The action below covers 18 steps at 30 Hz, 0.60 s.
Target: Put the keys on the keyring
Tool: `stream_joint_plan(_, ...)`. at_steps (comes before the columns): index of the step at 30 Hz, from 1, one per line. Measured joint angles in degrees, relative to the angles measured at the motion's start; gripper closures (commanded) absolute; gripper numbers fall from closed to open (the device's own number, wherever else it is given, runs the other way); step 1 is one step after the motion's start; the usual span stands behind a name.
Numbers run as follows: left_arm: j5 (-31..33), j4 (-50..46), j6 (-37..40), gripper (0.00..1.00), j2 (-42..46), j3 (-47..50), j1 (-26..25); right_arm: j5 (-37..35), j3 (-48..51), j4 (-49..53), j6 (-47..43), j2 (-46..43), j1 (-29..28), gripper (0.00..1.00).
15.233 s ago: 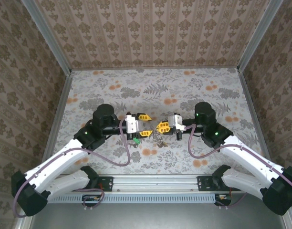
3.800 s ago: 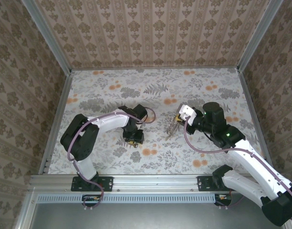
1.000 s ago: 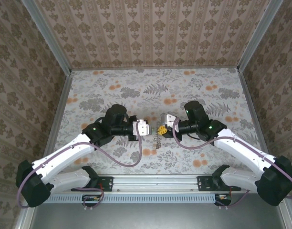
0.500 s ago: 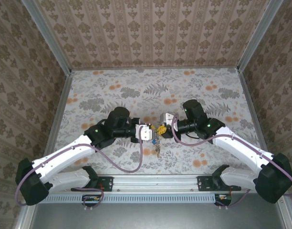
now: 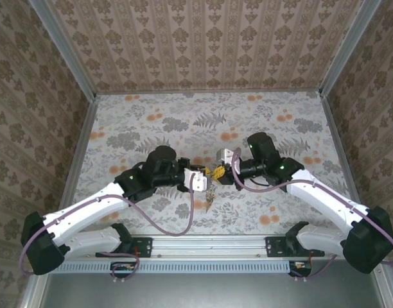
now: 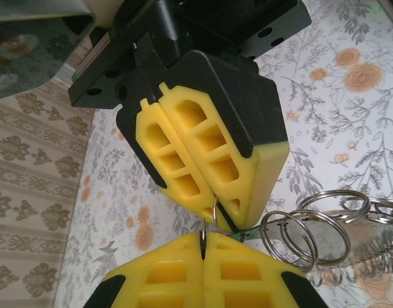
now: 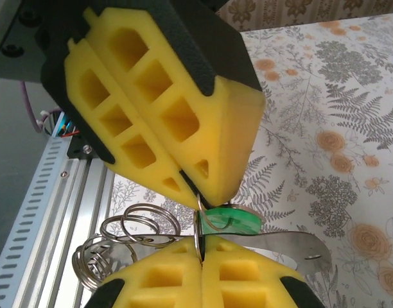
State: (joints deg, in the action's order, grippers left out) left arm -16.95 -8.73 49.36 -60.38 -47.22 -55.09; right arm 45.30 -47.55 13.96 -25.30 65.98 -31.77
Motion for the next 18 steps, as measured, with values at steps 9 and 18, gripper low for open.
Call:
stream_joint_plan(9,3.6,1.6,1.9,1.00,0.0,0.4,-1.1,0.8,-0.5,-0.9,6.6,0.0,2.6,1.00)
stream_joint_plan(18,5.1,3.2,2.4,1.00,0.0,0.4,-1.2,3.5,-0.3,-4.5,12.5,0.0,4.4,1.00)
